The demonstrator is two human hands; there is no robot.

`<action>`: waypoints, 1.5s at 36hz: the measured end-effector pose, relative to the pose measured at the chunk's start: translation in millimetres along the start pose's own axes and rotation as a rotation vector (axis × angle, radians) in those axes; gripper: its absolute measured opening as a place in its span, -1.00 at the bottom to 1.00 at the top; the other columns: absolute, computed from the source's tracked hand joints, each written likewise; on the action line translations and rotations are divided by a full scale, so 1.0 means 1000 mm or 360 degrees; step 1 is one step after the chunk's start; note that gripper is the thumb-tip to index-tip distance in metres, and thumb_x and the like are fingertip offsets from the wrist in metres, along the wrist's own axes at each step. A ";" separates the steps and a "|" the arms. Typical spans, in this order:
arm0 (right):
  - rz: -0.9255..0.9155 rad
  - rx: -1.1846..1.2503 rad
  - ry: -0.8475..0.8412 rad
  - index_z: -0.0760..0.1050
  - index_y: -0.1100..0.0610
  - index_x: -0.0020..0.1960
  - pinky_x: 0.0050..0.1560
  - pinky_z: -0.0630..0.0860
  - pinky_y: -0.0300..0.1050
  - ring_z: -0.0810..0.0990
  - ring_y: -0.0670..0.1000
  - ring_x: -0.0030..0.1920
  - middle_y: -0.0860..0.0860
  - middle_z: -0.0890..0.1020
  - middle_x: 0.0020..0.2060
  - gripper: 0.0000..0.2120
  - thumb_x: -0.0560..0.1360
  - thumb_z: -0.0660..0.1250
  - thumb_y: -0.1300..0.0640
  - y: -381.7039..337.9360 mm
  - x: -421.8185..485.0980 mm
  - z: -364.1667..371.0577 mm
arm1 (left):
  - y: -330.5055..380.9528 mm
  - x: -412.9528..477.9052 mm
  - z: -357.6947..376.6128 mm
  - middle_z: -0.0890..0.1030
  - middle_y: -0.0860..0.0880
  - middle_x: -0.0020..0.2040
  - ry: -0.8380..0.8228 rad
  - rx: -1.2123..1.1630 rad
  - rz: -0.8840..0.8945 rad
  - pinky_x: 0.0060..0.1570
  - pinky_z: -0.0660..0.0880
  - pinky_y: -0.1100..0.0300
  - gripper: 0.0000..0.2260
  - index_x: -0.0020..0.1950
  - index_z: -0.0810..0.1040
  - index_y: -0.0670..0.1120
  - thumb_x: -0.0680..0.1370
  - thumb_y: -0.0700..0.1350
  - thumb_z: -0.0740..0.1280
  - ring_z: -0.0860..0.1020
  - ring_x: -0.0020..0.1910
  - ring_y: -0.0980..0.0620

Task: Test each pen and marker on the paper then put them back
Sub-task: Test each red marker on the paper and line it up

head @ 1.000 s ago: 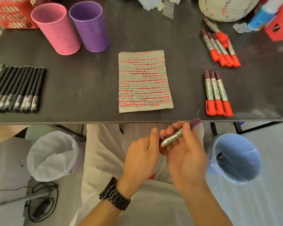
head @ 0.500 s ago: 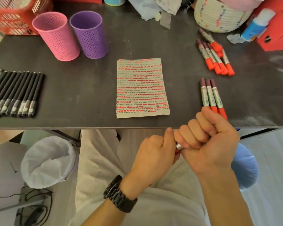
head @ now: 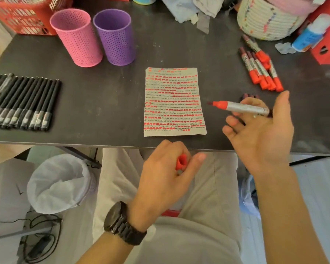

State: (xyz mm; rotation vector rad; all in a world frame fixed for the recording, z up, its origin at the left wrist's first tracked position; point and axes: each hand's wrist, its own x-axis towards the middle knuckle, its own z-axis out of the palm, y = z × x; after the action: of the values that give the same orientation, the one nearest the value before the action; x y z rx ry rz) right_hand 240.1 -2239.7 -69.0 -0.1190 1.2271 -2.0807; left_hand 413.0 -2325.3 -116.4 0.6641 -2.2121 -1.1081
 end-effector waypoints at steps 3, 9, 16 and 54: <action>-0.0012 -0.0168 -0.0045 0.62 0.09 -0.05 -0.38 0.45 -0.18 0.48 0.02 -0.44 0.09 0.59 -0.33 -0.33 0.60 -0.06 -0.38 0.003 0.003 0.005 | -0.009 0.002 0.009 0.65 0.07 -0.15 0.0115 0.0265 0.0477 -0.05 0.49 0.07 -0.63 -0.23 0.56 -0.09 0.67 0.08 0.22 0.56 -0.04 0.03; -0.0117 -0.0536 -0.0077 0.68 0.05 -0.01 -0.29 0.60 -0.15 0.67 0.01 -0.29 0.13 0.73 -0.14 -0.52 0.59 0.17 -0.30 0.012 0.013 0.017 | -0.028 0.008 0.028 0.63 -0.04 0.28 0.0144 0.0573 0.0731 0.41 0.33 0.03 -0.72 -0.06 0.69 -0.08 0.66 0.03 0.27 0.51 0.34 -0.07; -0.0536 -0.1009 0.0007 0.51 0.12 -0.16 -0.51 0.42 -0.19 0.47 -0.01 -0.55 0.01 0.54 -0.50 -0.82 0.57 0.41 0.08 0.036 0.030 0.006 | -0.051 0.015 0.042 0.64 0.03 0.26 0.0114 0.0750 0.0735 0.35 0.33 0.12 -0.75 0.21 0.68 -0.04 0.65 0.02 0.29 0.53 0.29 -0.01; -0.0760 -0.1602 0.0221 0.43 -0.08 -0.40 -0.40 0.50 -0.03 0.54 -0.03 -0.49 -0.12 0.56 -0.53 -0.72 0.43 0.43 0.08 0.050 0.034 0.005 | -0.069 0.015 0.066 0.66 0.09 0.23 0.0435 0.0869 0.0808 0.34 0.27 0.16 -0.74 0.26 0.58 0.04 0.59 0.05 0.33 0.51 0.30 0.07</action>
State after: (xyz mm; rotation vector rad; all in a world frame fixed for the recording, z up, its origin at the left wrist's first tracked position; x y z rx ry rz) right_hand 242.7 -2279.0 -115.4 -0.7917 2.4118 -1.6237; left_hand 369.6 -2335.4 -202.2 0.3917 -2.2578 -0.1470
